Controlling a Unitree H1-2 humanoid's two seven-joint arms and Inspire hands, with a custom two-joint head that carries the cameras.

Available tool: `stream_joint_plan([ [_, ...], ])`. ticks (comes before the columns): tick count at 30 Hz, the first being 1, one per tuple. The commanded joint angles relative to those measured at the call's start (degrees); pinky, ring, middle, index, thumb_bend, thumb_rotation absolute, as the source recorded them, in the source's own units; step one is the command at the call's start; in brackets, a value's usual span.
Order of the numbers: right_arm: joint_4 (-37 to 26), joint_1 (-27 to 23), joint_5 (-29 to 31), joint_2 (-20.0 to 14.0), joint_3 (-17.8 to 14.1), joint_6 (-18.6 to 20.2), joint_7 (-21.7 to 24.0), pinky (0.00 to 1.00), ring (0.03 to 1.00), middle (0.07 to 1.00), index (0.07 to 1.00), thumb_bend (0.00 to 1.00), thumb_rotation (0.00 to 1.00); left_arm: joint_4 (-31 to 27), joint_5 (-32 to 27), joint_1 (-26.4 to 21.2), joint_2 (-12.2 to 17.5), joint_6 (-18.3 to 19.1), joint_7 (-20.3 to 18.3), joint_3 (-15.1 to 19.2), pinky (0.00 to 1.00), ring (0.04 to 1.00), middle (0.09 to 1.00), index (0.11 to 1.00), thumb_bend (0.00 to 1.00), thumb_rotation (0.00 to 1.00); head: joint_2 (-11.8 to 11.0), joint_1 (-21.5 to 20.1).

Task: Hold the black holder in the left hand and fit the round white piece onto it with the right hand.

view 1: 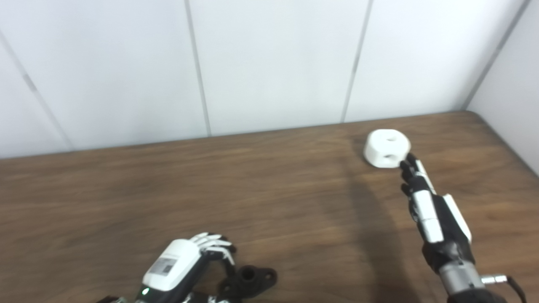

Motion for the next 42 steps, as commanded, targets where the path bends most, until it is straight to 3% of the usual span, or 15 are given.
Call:
stream_joint_plan([
  [1,-1.64,-3.57,-6.60,-3.15,-0.19,-0.13,1.58,1.00,0.997,0.988,0.993,0.62,0.99,2.92,1.92,1.81,0.96,-0.80,-2.61,-1.75,0.85,0.811,0.741,0.485,0.52,0.05,-1.25,-0.26],
  [3,-1.07,-5.05,-11.98,-5.50,-0.29,-0.10,3.99,0.97,0.984,0.983,0.992,0.61,0.90,3.30,2.69,1.90,1.07,-1.08,-2.15,-1.96,0.85,0.808,0.741,0.485,0.52,0.05,-2.00,-0.79],
  [6,0.34,-8.32,-18.16,-7.09,-2.01,-0.09,9.48,0.93,0.958,0.973,0.983,0.61,0.59,3.96,2.91,2.09,1.28,-1.77,-1.48,-2.02,0.85,0.808,0.741,0.485,0.52,0.05,-2.64,-1.74],
  [7,1.04,-9.39,-20.39,-7.50,-2.53,-0.09,11.48,0.94,0.963,0.977,0.980,0.63,0.52,4.12,2.90,2.17,1.28,-1.87,-1.37,-1.97,0.85,0.809,0.741,0.485,0.52,0.05,-2.94,-2.01],
  [11,4.35,-13.26,-26.33,-8.21,-4.37,-0.10,17.58,0.90,0.969,0.973,0.953,0.65,0.40,4.94,3.35,2.23,1.20,-2.26,-0.71,-1.97,0.87,0.812,0.744,0.485,0.52,0.05,-4.52,-3.65],
  [21,13.02,-20.43,-31.84,-12.49,-4.34,-0.11,21.08,0.89,0.991,0.973,0.938,0.73,0.33,6.89,4.80,1.80,0.68,-2.97,0.85,-2.30,0.85,0.801,0.735,0.484,0.52,0.05,-7.44,-3.80],
  [32,23.34,-25.29,-31.71,-17.79,-0.23,-0.38,19.38,0.93,1.000,0.983,0.943,0.77,0.28,7.98,4.27,1.76,0.52,-2.75,0.85,-2.35,0.85,0.803,0.730,0.484,0.52,0.05,-11.01,-2.19],
  [42,28.35,-27.73,-31.27,-19.67,2.88,-1.11,18.19,0.98,1.000,0.977,0.937,0.79,0.28,8.93,4.73,1.70,0.04,-1.60,0.45,-2.93,0.86,0.805,0.729,0.485,0.52,0.05,-13.36,-0.49],
])
